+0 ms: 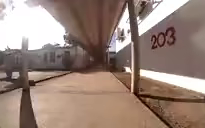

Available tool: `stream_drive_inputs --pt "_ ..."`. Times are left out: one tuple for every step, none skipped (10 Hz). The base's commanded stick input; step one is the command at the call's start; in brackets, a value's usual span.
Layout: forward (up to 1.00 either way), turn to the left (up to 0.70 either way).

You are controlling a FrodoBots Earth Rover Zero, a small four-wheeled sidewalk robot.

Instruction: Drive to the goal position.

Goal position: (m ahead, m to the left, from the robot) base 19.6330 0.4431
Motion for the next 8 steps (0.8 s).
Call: stream_drive_inputs --pt "0.70 0.00" --pt "0.70 0.00" --pt "0.70 0.00" --pt "0.70 0.00" --pt "0.70 0.00" --pt "0.70 0.00" --pt "0.70 0.00" --pt "0.70 0.00"
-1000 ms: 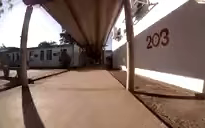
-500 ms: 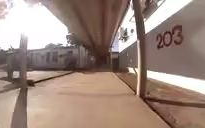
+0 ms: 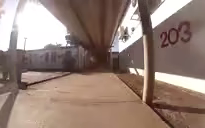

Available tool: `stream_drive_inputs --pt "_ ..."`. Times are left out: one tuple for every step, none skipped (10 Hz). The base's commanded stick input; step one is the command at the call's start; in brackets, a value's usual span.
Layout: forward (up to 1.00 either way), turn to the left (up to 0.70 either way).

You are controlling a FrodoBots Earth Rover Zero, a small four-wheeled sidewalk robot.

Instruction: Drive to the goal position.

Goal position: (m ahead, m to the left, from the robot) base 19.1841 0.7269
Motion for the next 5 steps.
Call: stream_drive_inputs --pt "0.70 0.00" --pt "0.70 0.00" --pt "0.70 0.00" --pt "0.70 0.00" --pt "0.70 0.00"
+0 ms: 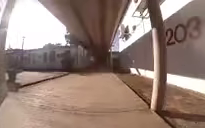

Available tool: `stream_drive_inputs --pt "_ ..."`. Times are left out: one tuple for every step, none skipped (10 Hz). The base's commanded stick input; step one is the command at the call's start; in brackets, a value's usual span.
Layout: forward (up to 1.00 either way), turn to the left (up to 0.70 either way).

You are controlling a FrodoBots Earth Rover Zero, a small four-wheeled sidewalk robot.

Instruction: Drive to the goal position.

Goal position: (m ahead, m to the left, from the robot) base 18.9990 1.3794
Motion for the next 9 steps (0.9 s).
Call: stream_drive_inputs --pt "0.70 0.00" --pt "0.70 0.00" --pt "0.70 0.04" --pt "0.70 0.11" --pt "0.70 0.19" --pt "0.70 0.29" --pt "0.70 0.00" --pt "0.70 0.00" --pt "0.70 0.00"
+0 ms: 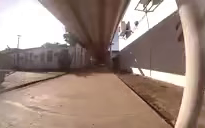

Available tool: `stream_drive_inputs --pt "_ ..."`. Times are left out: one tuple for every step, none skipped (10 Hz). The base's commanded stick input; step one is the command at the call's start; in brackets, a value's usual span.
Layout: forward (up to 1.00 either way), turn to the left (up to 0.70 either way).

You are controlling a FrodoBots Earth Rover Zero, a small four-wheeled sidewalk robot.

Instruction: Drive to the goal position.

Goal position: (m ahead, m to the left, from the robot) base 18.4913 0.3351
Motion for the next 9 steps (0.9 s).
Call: stream_drive_inputs --pt "0.70 0.00" --pt "0.70 0.00" --pt "0.70 0.00" --pt "0.70 0.00" --pt "0.70 0.00" --pt "0.70 0.00" --pt "0.70 0.00" --pt "0.70 0.00" --pt "0.70 0.00"
